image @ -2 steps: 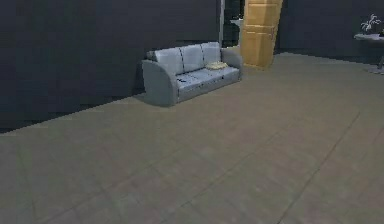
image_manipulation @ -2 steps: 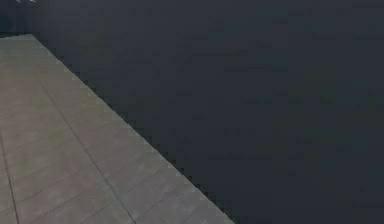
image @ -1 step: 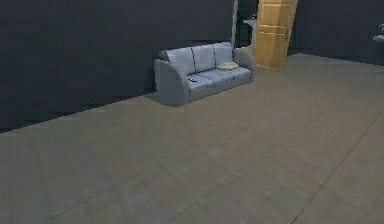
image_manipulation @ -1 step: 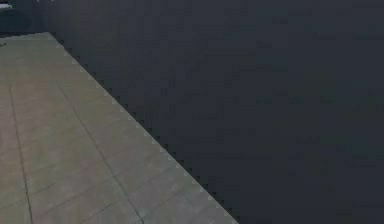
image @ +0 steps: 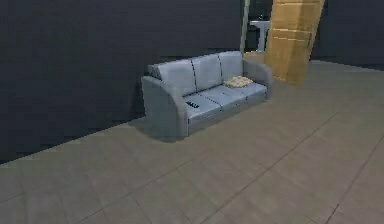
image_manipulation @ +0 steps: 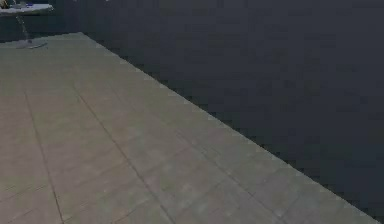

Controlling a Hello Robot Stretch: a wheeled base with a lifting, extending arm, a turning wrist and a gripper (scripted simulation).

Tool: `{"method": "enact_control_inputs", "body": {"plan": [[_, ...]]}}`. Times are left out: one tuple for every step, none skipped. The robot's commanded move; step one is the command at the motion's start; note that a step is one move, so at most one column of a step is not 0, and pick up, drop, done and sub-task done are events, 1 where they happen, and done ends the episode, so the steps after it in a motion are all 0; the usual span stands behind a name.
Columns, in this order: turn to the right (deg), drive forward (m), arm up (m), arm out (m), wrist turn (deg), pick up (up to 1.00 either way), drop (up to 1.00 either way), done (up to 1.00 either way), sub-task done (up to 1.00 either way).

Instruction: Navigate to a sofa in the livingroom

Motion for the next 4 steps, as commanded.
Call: {"method": "enact_control_inputs", "body": {"plan": [[0.0,1.0,0.0,0.0,0.0,0.0,0.0,0.0,0.0],[-9.0,0.0,0.0,0.0,0.0,0.0,0.0,0.0,0.0],[0.0,0.25,0.0,0.0,0.0,0.0,0.0,0.0,0.0],[21.0,0.0,0.0,0.0,0.0,0.0,0.0,0.0,0.0]]}}
